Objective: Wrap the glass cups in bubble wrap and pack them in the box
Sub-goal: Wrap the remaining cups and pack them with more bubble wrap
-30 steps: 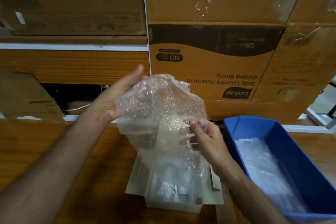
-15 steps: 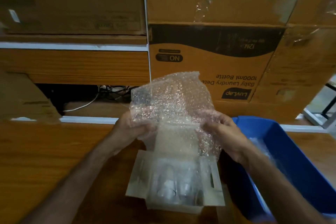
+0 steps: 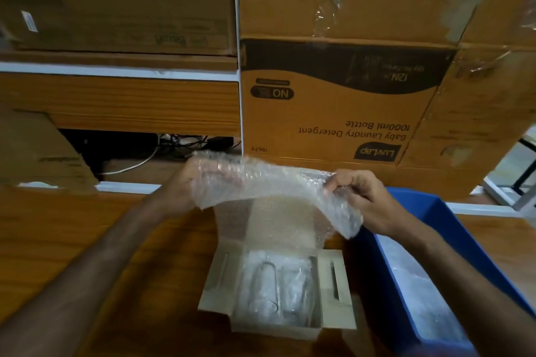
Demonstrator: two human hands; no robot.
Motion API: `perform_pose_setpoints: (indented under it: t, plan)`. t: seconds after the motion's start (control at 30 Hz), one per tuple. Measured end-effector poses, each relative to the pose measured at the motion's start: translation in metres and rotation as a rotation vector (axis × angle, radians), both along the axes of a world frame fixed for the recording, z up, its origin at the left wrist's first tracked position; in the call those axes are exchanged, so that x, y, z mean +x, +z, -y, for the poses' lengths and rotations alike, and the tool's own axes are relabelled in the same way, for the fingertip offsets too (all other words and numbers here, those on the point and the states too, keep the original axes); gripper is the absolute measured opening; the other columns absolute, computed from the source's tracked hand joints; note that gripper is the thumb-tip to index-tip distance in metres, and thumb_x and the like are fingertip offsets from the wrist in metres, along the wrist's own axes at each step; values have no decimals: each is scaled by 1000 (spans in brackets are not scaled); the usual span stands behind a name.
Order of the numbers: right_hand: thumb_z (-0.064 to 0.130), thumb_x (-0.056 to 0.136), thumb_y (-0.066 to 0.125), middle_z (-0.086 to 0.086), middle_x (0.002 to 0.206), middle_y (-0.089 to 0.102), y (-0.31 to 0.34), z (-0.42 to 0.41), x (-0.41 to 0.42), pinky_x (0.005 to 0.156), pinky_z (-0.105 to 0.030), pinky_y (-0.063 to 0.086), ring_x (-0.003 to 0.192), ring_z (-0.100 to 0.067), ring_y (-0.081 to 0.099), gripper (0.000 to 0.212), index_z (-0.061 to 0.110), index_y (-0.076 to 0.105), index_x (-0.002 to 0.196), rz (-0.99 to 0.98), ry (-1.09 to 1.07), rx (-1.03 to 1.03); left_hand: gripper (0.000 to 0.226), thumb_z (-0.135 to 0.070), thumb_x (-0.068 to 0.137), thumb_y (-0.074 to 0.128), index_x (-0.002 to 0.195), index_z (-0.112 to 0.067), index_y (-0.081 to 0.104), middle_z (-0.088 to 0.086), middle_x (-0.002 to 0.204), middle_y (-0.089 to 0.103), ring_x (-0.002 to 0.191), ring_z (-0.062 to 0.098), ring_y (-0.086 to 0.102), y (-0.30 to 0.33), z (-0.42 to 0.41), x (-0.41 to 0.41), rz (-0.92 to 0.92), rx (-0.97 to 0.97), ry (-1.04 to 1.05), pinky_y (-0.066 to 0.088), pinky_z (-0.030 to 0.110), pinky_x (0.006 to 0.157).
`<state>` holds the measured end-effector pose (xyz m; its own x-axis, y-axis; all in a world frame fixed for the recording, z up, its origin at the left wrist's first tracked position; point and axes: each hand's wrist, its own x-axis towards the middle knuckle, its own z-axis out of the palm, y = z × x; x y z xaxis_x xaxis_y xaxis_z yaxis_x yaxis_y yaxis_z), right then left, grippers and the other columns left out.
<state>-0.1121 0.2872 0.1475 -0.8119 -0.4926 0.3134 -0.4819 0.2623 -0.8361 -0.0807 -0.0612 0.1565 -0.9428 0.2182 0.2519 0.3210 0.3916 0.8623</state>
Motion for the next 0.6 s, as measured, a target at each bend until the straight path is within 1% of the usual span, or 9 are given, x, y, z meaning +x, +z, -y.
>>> perform_pose_setpoints:
  t: [0.13,0.2,0.27,0.33,0.4,0.43,0.5,0.53,0.6]
  plan:
    - [3,82,44,11,105,74,7,-6,-1,78,-22,51,98,-13,69,48,18,81,108,-90,-17,166,46,-5,84,43,116,-5,76,7,120,74,118,26,66,16,0,0,-9,-43,-78,51,45,103]
    - [10,88,44,0,116,74,4,-12,-1,90,-32,56,112,-19,68,44,10,79,115,37,17,70,53,-7,86,36,126,-5,70,6,132,69,130,23,59,14,4,0,18,17,-98,46,42,110]
    - [24,99,48,-7,114,76,1,-14,2,93,-44,58,108,-25,71,37,7,79,110,92,-34,-34,53,-17,96,30,128,-6,71,6,138,66,136,24,55,15,1,5,82,112,-135,43,45,111]
    - [40,93,75,-21,104,73,-7,-13,2,72,-57,59,81,-38,69,31,12,77,105,61,-115,-83,39,-24,103,43,125,-11,73,2,126,71,124,22,62,12,-7,10,76,128,-119,49,35,108]
    - [30,71,94,-23,102,66,-15,-5,5,53,-41,57,65,-26,62,51,10,66,108,32,-182,-146,40,-12,91,77,129,-10,66,-1,108,72,110,23,55,8,-16,12,-9,38,-21,49,17,99]
    - [23,65,97,-20,106,64,-20,-3,5,60,-39,60,74,-21,65,60,10,60,111,50,-199,-209,60,-6,80,86,134,-12,61,-6,111,72,111,22,56,3,-18,12,-42,-7,23,50,14,96]
    - [21,60,99,-16,119,62,-29,0,6,86,-54,61,102,-31,68,76,19,54,122,107,-264,-293,84,-3,72,90,144,-23,51,-19,139,56,127,1,56,-4,-22,10,-70,25,118,53,14,96]
    - [24,58,101,-16,126,60,-30,2,8,93,-59,58,111,-37,64,83,26,55,128,143,-318,-299,86,0,73,89,145,-26,49,-19,144,49,126,-11,49,-7,-23,10,-55,80,158,52,10,92]
    - [29,56,102,-17,129,63,-32,3,10,97,-57,57,117,-40,63,85,32,61,131,272,-346,-304,60,1,80,82,132,-17,61,-13,131,64,110,-16,59,-16,-26,6,59,234,192,56,14,89]
